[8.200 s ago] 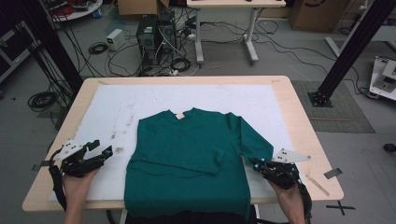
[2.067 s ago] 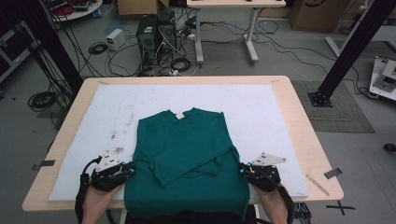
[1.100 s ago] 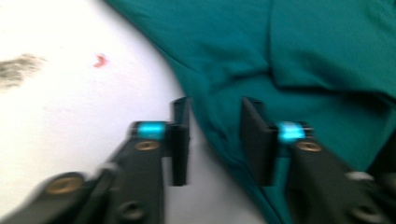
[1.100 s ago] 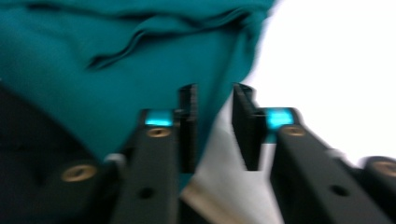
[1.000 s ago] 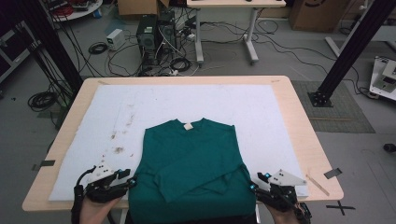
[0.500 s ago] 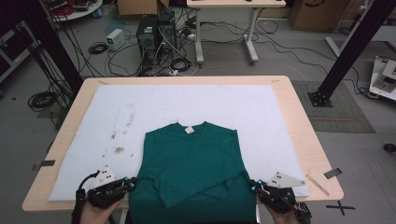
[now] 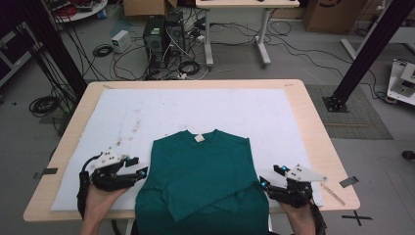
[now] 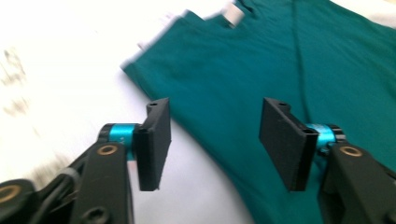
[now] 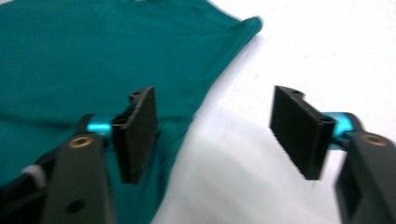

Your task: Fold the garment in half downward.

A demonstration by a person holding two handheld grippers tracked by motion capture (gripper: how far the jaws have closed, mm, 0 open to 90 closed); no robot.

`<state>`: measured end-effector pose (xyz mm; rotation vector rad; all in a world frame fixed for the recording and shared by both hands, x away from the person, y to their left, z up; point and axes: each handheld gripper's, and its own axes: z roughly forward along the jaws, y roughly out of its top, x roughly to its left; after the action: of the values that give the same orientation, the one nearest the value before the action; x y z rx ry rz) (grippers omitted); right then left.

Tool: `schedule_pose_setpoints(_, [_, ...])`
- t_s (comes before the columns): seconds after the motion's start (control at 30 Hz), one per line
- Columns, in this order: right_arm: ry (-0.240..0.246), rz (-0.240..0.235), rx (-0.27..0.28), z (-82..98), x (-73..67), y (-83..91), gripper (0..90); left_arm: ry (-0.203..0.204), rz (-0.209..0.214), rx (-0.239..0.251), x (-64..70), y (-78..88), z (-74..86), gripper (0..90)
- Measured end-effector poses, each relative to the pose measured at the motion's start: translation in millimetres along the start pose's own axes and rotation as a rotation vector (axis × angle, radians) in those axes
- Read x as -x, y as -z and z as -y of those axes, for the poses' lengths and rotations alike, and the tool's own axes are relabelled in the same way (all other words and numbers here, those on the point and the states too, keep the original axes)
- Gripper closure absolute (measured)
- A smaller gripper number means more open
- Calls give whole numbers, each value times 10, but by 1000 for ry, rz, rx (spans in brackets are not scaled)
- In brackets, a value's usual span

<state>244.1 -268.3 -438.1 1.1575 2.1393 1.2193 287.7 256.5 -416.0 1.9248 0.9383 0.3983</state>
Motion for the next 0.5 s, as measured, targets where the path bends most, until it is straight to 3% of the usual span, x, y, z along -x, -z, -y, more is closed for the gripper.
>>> schedule_pose_setpoints(0.17, [-16, -1, 0, -62, 61, -105, 285, 31, -50, -49, -237, -344, -256, 421])
schedule_pose_setpoints(0.27, [-18, 3, -12, -55, 37, -132, 285, 47, -59, -124, -366, -578, -338, 422])
schedule_pose_setpoints(0.47, [-24, 9, -25, -30, 37, -124, 286, 81, -67, -181, -504, -870, -260, 438])
schedule_pose_setpoints(0.5, [-28, 10, -25, -29, 40, -116, 286, 87, -64, -171, -512, -889, -248, 438])
